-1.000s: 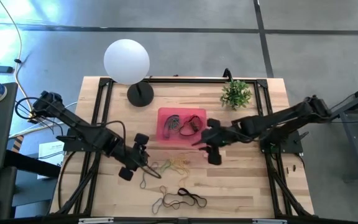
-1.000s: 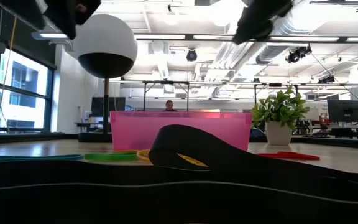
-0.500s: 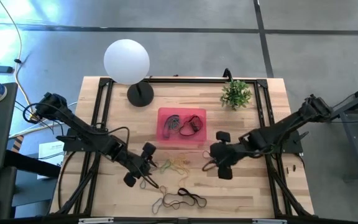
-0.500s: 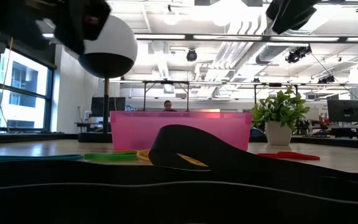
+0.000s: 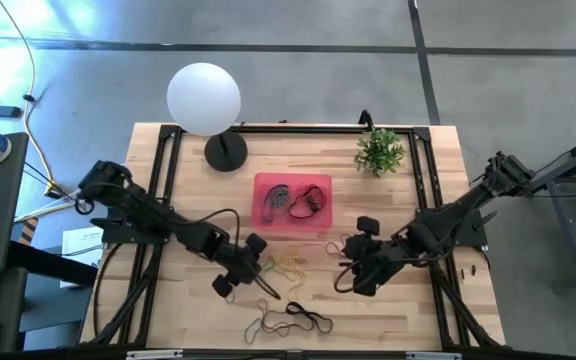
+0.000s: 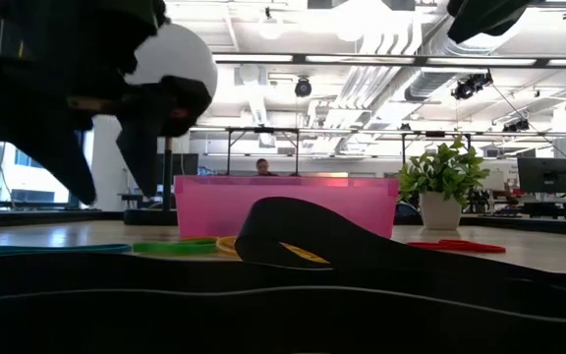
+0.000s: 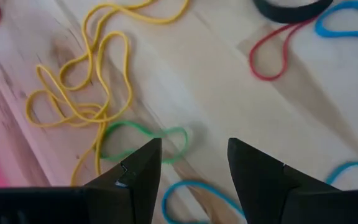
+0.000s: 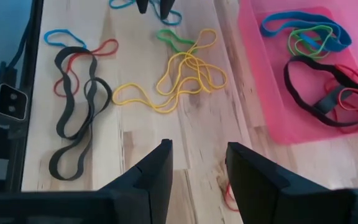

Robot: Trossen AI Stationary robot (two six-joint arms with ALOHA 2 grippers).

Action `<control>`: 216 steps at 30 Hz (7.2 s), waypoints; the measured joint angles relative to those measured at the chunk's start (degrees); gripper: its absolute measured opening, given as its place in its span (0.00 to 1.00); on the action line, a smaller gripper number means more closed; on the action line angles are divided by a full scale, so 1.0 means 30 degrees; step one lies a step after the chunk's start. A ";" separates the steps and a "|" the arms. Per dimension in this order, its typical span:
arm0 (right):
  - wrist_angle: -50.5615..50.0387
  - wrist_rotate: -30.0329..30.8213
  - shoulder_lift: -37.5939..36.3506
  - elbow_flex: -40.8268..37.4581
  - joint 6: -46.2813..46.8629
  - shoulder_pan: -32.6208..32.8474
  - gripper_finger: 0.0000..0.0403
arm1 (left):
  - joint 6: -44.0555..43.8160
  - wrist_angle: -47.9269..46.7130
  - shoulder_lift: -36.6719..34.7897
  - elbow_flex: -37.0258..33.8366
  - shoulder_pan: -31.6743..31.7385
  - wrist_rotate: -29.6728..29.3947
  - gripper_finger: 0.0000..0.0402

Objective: Pick and place rubber bands into bin
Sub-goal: Put the green rubber band into the red bin, then put the black rubber band into the red bin

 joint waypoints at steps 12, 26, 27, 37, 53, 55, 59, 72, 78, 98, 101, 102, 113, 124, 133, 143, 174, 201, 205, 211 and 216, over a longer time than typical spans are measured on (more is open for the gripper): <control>-0.0374 0.0298 0.0000 0.0000 0.0589 0.0214 0.35 | 0.0209 0.0999 0.1650 0.0007 0.0312 0.0669 0.43; -0.0498 0.0589 0.0000 0.0000 0.0589 0.0207 0.35 | -0.0767 0.1668 0.2585 0.0024 0.1259 0.2016 0.42; -0.0498 0.0582 0.0000 0.0000 0.0589 0.0207 0.35 | -0.0783 0.1668 0.2597 0.0022 0.1435 0.2288 0.41; -0.0498 0.0655 0.0000 0.0000 0.0946 0.0207 0.35 | -0.1496 0.1446 0.2626 0.0029 0.2607 0.3401 0.13; -0.0604 0.1084 0.0007 0.0000 0.0953 0.0185 0.35 | -0.0676 0.1080 0.2656 0.1426 0.2571 0.5129 0.01; -0.0776 0.1080 0.0007 0.0000 0.1071 0.0182 0.35 | -0.0381 0.0514 0.2500 0.2074 0.2565 0.5788 0.00; -0.1206 0.1070 0.0007 0.0000 0.1456 0.0178 0.35 | 0.0845 -0.2315 0.2169 0.3984 0.2563 0.6609 0.00; -0.1471 0.1780 0.0022 0.0000 0.1448 0.0178 0.35 | 0.7112 -1.0117 0.1311 1.1016 0.4751 0.2675 0.00; -0.1584 0.1944 0.0022 0.0000 0.1448 0.0170 0.35 | 0.8560 -0.9752 0.1365 1.0914 0.7975 0.2644 0.00; -0.1271 0.2646 0.0022 0.0000 0.1619 -0.0143 0.35 | 1.0682 -0.8130 0.3748 1.0418 1.2800 0.3671 0.00; -0.1178 0.2642 0.0022 0.0000 0.1616 -0.0316 0.35 | 1.0812 -0.8221 0.4101 1.0416 1.2800 0.3678 0.00; -0.1174 0.2644 0.0022 0.0000 0.1616 -0.0348 0.35 | 1.0803 -0.8225 0.4206 1.0414 1.2800 0.3671 0.00; -0.0892 0.2662 0.0022 0.0000 0.1605 -0.0456 0.35 | 1.1152 -0.8772 0.4236 1.0411 1.2807 0.3456 0.00; -0.0884 0.2789 0.0015 0.0000 0.1601 -0.0456 0.35 | 1.1220 -0.8487 0.4221 0.9486 1.2786 0.3518 0.00; -0.0826 0.2921 0.0015 0.0000 0.1456 -0.0456 0.35 | 1.0450 -0.7970 0.4214 0.9056 1.2625 0.3525 0.00; -0.0768 0.2928 0.0007 0.0000 0.1448 -0.0456 0.35 | 1.0206 -0.8072 0.4214 0.9056 1.2632 0.4320 0.19; -0.1386 0.0072 0.3257 -0.0007 0.2125 -0.0332 0.35 | 0.5992 -1.2799 -0.2081 0.9056 0.3995 0.4384 0.34; 1.0296 -0.4711 0.7959 -0.0007 0.2540 0.2371 0.35 | -0.5439 -1.2708 -0.2897 0.6863 -0.4316 -0.3955 0.31; 1.0816 -0.3646 0.8624 -0.0007 0.3240 0.2451 0.35 | -0.6150 -1.2721 -0.2897 0.6863 -0.5083 -0.5121 0.30; 1.0810 -0.3924 0.9426 0.0026 0.3503 0.2465 0.35 | -0.6730 -1.2834 -0.2897 0.6863 -0.5764 -0.6447 0.29; 1.0716 -0.3445 0.9724 0.0029 0.3218 0.2465 0.35 | -0.6974 -1.2829 -0.2897 0.6863 -0.5691 -0.6628 0.29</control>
